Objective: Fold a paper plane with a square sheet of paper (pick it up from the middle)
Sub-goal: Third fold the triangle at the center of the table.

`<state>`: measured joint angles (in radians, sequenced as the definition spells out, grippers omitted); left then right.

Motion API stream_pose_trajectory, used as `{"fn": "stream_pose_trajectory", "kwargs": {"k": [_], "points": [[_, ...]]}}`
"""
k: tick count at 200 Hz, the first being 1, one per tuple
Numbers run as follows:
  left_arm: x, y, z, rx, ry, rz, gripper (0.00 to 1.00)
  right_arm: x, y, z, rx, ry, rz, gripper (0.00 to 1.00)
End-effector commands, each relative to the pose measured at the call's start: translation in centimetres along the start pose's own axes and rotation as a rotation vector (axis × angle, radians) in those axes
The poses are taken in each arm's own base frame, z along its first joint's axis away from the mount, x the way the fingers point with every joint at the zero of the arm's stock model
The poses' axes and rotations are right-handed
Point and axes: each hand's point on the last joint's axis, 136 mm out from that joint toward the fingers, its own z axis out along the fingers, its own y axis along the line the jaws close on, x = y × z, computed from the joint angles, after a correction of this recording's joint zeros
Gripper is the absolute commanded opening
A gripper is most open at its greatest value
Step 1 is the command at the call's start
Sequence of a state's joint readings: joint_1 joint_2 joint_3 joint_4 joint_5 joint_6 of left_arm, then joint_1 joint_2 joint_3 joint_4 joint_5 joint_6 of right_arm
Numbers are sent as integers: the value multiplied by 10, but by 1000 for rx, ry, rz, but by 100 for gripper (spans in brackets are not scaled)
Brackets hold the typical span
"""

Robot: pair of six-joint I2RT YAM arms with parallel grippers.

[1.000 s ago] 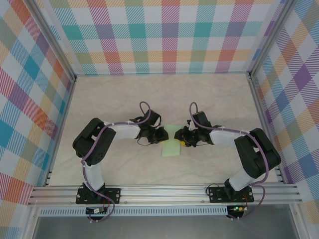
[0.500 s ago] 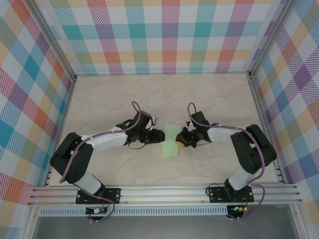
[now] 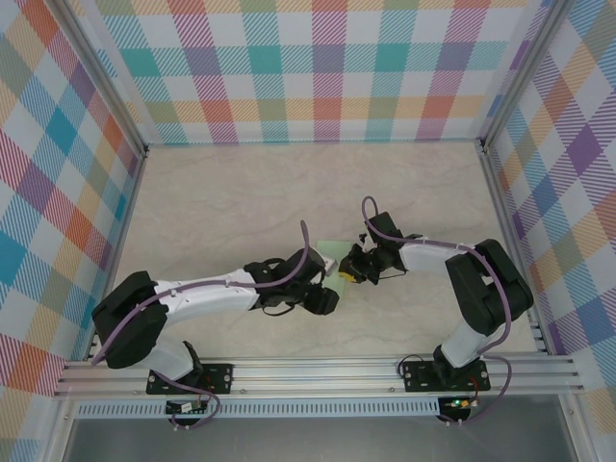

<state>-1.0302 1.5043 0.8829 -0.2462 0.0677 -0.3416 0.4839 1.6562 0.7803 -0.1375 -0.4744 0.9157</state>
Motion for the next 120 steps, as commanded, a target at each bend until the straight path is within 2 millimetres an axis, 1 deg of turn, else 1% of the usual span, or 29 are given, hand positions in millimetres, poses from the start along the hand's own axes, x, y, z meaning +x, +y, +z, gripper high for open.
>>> {"fn": "stream_pose_trajectory", "kwargs": {"k": [1,14,29,56,81,103,120], "points": [[-4,-3,7,-107,2,123,57,0,3,1,-3,22,7,12],[-4,-11,12,-126,14,171,57,0,2,1,-1,23,9,12],[-3,-14,19,-165,30,216,57,0,2,1,-2,24,9,12],[0,-13,27,-217,46,259,57,2,0,2,1,28,10,13],[-3,-11,31,-255,42,277,57,1,2,1,-4,28,5,13],[-4,-6,35,-308,43,284,55,2,2,2,-3,30,2,14],[-8,-8,34,-303,27,281,53,2,0,2,0,31,5,14]]}}
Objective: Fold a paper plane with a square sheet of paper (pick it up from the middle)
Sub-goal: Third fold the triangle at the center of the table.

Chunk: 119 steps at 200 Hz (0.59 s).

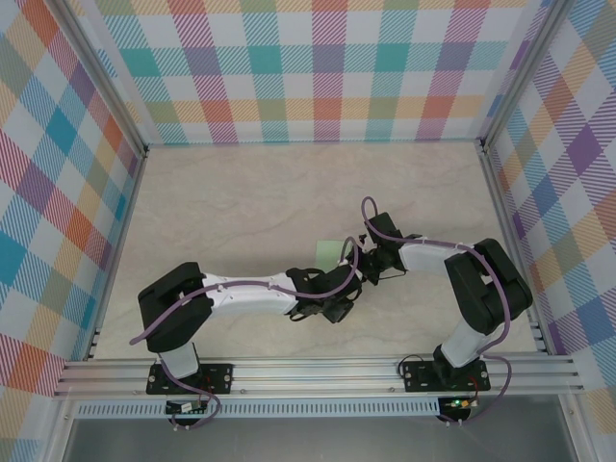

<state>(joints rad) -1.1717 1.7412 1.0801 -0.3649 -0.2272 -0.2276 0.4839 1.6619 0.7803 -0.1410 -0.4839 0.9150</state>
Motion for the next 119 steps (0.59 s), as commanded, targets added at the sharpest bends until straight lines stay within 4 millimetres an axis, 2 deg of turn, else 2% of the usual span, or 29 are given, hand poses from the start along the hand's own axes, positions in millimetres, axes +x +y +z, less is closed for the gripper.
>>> {"fn": "stream_pose_trajectory", "kwargs": {"k": [1,25,58,89,119], "points": [[-7,0,-5,-44,-22,29,53,0,1,0,-1,18,0,14],[-10,2,-10,-48,-41,21,47,1,-1,1,5,20,2,15],[-14,9,-19,-79,-64,19,29,0,-3,1,15,17,0,15],[-18,13,-25,-93,-79,17,18,-1,-2,0,16,13,-4,16],[-16,12,-23,-80,-60,26,8,-1,0,-1,11,8,-7,18]]}}
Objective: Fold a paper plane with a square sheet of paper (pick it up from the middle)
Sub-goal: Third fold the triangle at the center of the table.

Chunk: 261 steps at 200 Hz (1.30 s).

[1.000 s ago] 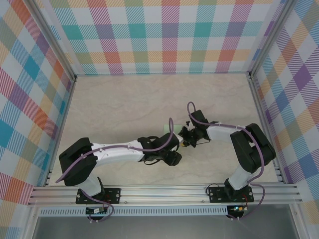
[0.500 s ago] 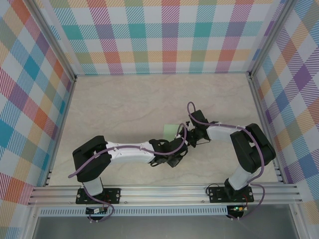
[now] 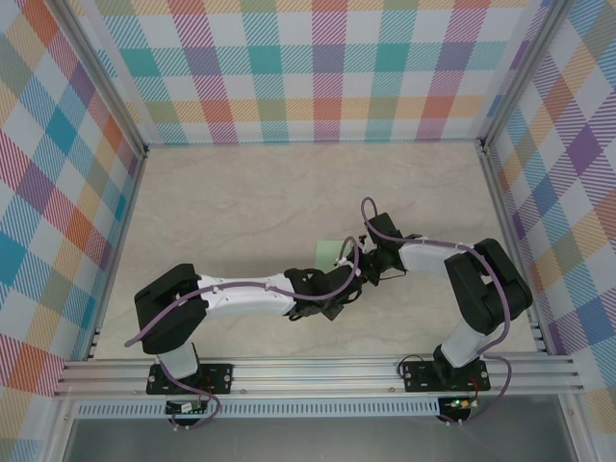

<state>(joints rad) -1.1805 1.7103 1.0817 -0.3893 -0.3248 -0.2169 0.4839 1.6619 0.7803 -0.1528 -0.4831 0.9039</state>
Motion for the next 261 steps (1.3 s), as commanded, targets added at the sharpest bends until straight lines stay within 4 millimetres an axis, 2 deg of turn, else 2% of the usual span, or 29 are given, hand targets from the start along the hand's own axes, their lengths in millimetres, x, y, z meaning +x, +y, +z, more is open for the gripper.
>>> {"fn": "stream_pose_trajectory", "kwargs": {"k": [1,31,83,93,104,122,150,166,178,220,261], "points": [[-9,-1,-11,5,-17,10,7,-3,2,-1,2,3,-3,18],[-10,-5,-10,94,-1,-34,3,-4,8,-11,1,-28,-29,25],[-10,2,-13,267,23,-144,2,-10,-10,-42,129,-151,-22,34],[-9,4,-13,288,28,-159,2,-13,-14,-47,154,-185,-12,34],[-8,5,-13,312,37,-174,2,-17,-8,-49,124,-207,-29,32],[-5,7,-12,352,51,-195,3,-20,12,-47,34,-204,-65,25],[-1,10,-10,394,74,-228,3,-29,30,-45,-2,-200,-110,19],[0,11,-8,405,84,-241,3,-32,40,-36,-19,-151,-132,14],[0,13,-7,412,86,-248,3,-35,41,-28,-15,-124,-131,12],[1,16,-5,429,101,-272,4,-48,42,-11,21,-71,-148,14],[1,18,-1,457,122,-287,4,-54,26,8,90,-28,-161,14]]}}
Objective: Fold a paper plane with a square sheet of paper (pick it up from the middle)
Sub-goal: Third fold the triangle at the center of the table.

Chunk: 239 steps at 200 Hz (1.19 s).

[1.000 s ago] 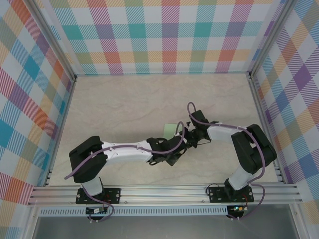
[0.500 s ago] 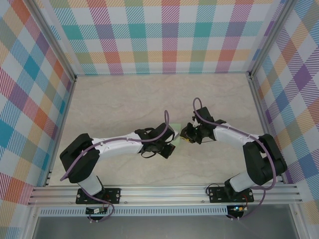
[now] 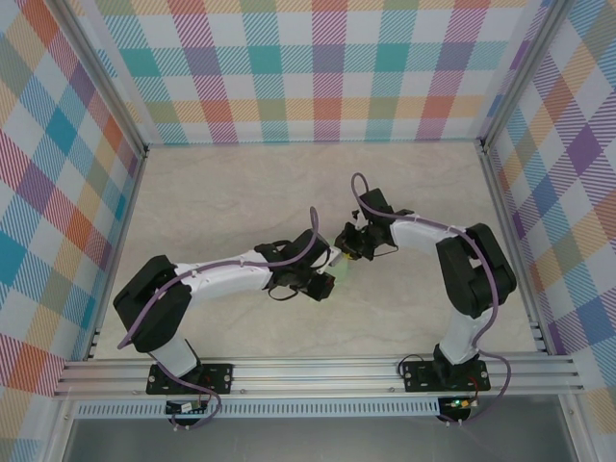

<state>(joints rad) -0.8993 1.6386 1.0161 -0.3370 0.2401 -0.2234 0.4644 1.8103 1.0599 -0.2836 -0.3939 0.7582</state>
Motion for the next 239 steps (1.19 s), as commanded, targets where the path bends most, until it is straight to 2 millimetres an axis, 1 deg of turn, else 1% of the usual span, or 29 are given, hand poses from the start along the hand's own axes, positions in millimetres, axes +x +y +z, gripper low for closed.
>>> {"fn": "stream_pose_trajectory", "kwargs": {"k": [1,42,62,96,122,160,239], "points": [[2,3,3,38,21,-33,4,4,-8,8,30,55,-35,15],[0,9,6,67,49,-56,5,8,-21,19,61,97,-79,15],[-3,14,8,63,58,-64,6,9,-25,21,77,102,-83,15],[-7,26,9,62,60,-85,6,7,-25,19,88,96,-101,15],[-11,29,11,77,68,-97,7,8,-26,21,84,101,-106,16],[-9,36,14,63,83,-108,7,10,-29,22,92,108,-105,16],[-14,48,17,36,82,-108,8,11,-27,20,83,108,-116,16]]}}
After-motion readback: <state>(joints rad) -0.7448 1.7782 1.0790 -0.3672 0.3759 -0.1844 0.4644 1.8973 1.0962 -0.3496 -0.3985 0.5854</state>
